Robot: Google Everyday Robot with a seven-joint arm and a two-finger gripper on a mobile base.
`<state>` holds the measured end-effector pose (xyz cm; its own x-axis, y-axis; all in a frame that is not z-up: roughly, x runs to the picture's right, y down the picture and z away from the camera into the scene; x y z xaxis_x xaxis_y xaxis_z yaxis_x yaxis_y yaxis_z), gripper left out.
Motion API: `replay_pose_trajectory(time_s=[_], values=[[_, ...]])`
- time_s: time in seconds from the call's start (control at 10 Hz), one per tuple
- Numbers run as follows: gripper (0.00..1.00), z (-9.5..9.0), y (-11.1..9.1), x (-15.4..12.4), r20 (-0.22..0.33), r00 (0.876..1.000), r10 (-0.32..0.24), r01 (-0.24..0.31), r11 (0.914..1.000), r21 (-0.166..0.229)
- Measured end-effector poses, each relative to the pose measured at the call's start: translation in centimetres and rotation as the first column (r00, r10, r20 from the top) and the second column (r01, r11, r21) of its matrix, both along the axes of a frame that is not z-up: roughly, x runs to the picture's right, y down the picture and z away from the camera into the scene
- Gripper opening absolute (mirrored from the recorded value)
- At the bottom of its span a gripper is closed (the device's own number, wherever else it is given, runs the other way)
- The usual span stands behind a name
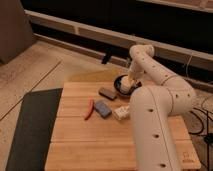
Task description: Place the ceramic cup in the ceramic bowl
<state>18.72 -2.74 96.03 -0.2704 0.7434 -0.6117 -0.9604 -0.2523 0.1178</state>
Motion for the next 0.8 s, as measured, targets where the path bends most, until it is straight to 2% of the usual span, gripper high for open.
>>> replay_pose_trajectory(time_s=[0.5,0.8], values=[[0.80,-0.8,-1.1,-0.6,0.011,1.000,-0.007,0.007,0.9999,0.011],[0.80,-2.8,-3.6,-1.3,0.013,1.000,-0.024,0.023,0.9977,0.063]])
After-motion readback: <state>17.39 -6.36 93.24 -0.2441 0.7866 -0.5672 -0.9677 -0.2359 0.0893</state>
